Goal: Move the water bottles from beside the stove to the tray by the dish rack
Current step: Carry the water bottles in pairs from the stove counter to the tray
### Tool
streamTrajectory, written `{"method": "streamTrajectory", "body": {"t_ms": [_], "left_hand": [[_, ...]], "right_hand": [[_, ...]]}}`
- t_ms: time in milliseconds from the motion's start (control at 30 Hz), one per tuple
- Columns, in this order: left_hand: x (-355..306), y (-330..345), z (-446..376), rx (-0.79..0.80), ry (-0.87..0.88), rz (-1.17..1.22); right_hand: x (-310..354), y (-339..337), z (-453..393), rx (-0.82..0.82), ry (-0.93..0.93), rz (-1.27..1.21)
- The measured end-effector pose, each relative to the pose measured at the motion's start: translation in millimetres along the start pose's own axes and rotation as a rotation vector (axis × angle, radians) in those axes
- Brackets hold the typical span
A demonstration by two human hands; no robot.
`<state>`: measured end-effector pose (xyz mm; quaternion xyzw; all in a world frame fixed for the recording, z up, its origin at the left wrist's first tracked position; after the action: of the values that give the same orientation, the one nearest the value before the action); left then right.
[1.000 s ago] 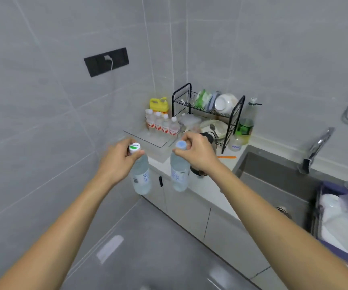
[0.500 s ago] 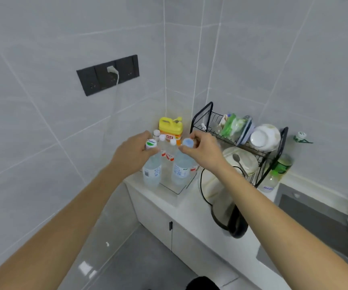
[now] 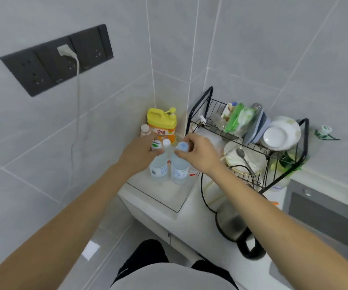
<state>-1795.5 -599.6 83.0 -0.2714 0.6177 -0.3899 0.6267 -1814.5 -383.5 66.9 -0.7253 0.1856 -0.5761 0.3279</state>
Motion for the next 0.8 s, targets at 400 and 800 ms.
{"method": "streamTrajectory", "body": {"t_ms": [400, 800], "left_hand": [[38.8, 50.6, -55.0, 0.345, 0.275, -0.171], [45.2, 85.8, -75.4, 0.436, 0.510, -0.258]], "right_hand": [[-39.1, 50.4, 15.7, -0.086, 0.356, 0.097], [-47.3, 62.5, 41.0, -0.123, 0.490, 0.259]]}}
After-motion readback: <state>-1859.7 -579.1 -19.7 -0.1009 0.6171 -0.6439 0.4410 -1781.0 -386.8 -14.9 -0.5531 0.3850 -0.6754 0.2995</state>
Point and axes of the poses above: each hand's wrist, its own z-axis away from the middle knuckle, its own y-axis out of the palm, x = y × z, the point moved 2 cm from there along -z, towards the middle knuckle, and after that the axes turned 4 degrees about x, right-handed, at the moved point
